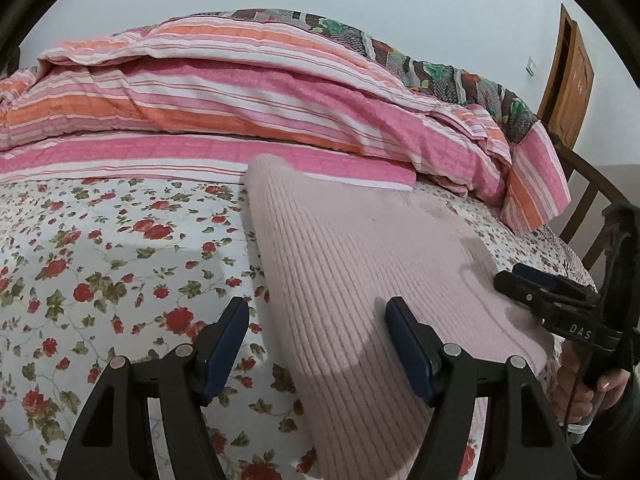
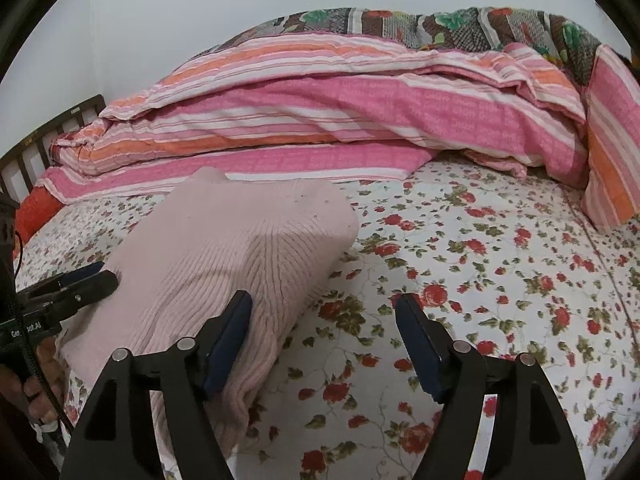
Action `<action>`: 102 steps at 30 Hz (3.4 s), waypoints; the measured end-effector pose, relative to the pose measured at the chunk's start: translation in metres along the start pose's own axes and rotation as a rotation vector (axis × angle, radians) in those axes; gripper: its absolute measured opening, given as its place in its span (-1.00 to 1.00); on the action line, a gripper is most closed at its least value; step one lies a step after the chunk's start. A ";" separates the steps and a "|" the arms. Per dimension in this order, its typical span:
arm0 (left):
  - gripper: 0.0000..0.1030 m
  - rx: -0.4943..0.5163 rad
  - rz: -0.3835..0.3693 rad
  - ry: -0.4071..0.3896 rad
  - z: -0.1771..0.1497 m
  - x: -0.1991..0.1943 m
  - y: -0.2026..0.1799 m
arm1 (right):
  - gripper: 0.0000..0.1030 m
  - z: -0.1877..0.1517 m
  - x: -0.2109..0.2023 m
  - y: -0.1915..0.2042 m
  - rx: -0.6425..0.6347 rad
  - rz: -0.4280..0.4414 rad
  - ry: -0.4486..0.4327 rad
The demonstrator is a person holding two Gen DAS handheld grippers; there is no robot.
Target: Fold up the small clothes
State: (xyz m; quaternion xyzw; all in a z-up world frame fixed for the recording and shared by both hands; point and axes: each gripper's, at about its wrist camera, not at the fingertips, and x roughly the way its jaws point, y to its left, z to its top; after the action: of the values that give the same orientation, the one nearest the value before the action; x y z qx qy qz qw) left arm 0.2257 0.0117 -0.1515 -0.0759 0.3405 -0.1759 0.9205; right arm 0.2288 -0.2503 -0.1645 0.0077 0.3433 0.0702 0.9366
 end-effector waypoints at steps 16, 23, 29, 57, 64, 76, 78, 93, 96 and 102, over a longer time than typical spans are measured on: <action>0.37 0.005 -0.028 0.084 -0.009 -0.002 0.000 | 0.32 -0.029 -0.027 0.018 0.072 -0.063 0.070; 0.37 -0.032 0.009 0.151 -0.024 -0.007 -0.007 | 0.32 -0.038 -0.030 0.012 0.135 -0.046 0.101; 0.31 0.022 0.107 0.171 -0.014 -0.039 -0.022 | 0.32 -0.034 -0.061 0.014 0.142 -0.028 0.060; 0.68 0.051 0.305 -0.082 -0.009 -0.217 -0.113 | 1.00 -0.020 -0.244 0.057 0.026 -0.101 -0.103; 0.68 0.057 0.318 -0.096 -0.010 -0.223 -0.119 | 1.00 -0.024 -0.248 0.054 0.041 -0.109 -0.108; 0.68 0.062 0.322 -0.090 -0.009 -0.222 -0.125 | 1.00 -0.024 -0.252 0.046 0.054 -0.132 -0.108; 0.68 0.062 0.323 -0.090 -0.010 -0.221 -0.125 | 1.00 -0.024 -0.253 0.046 0.054 -0.132 -0.110; 0.68 0.068 0.316 -0.090 -0.012 -0.222 -0.127 | 0.99 -0.024 -0.254 0.046 0.053 -0.132 -0.112; 0.68 0.068 0.316 -0.090 -0.011 -0.222 -0.127 | 1.00 -0.023 -0.256 0.046 0.054 -0.128 -0.117; 0.68 0.067 0.314 -0.089 -0.011 -0.222 -0.127 | 1.00 -0.022 -0.260 0.047 0.057 -0.128 -0.122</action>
State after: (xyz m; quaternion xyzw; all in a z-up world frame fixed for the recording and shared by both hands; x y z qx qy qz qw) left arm 0.0271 -0.0232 0.0060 0.0015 0.3010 -0.0375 0.9529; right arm 0.0126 -0.2404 -0.0117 0.0164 0.2871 -0.0002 0.9578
